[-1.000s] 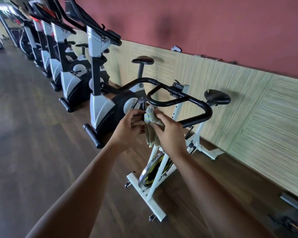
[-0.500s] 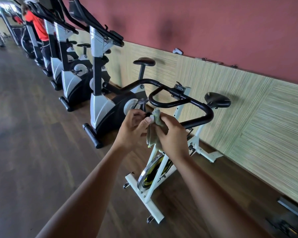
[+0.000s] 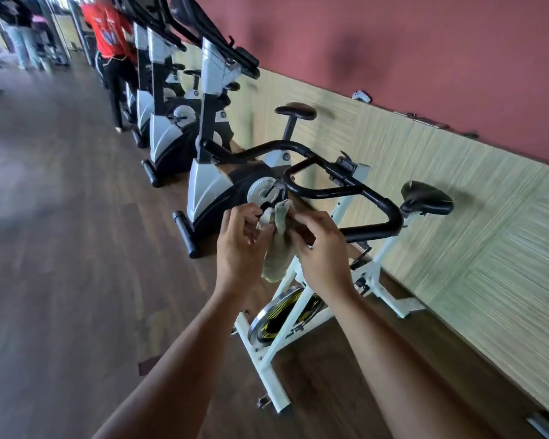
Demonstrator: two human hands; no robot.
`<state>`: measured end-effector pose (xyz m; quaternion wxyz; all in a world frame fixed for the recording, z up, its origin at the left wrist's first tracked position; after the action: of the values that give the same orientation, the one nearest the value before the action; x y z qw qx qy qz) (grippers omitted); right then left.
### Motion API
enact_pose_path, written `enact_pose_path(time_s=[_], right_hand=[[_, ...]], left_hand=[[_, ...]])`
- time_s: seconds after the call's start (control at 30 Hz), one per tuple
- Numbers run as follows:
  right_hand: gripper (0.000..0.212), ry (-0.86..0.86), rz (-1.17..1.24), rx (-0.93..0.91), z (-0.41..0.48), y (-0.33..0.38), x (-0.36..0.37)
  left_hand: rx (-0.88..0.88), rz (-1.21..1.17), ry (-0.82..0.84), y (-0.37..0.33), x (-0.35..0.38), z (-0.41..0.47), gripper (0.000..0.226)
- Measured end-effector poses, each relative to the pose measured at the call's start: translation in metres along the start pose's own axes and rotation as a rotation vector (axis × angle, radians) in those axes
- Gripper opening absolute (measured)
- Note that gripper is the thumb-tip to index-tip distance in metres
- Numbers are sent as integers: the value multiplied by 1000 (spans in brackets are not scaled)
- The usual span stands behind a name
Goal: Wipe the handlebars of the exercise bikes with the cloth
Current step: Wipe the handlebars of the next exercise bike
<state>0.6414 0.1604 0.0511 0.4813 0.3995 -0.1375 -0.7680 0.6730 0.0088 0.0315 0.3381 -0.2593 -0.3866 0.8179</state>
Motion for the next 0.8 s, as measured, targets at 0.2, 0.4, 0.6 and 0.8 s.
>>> enact_pose_path(time_s=[0.2, 0.4, 0.6, 0.8], right_hand=[[22, -27, 54, 4, 7, -3, 2], [10, 39, 61, -179, 9, -12, -1], [15, 16, -79, -258, 14, -35, -1], [19, 45, -129, -351, 8, -54, 5]], left_hand=[[-83, -241, 36, 3, 9, -23, 29], [-151, -222, -72, 19, 9, -23, 36], [-34, -271, -185, 28, 16, -29, 47], [47, -483, -232, 47, 35, -26, 38]])
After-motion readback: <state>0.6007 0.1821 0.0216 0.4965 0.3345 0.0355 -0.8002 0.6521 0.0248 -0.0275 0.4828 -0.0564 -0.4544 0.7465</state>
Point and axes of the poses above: each hand's wrist, its own z-axis towards the middle knuckle, its own x-axis out of the palm, y = z × x, the point moved 5 cm from there along z, towards the middle knuckle, and after that the axes turned 2 degrees about x, right-handed, at the moved point
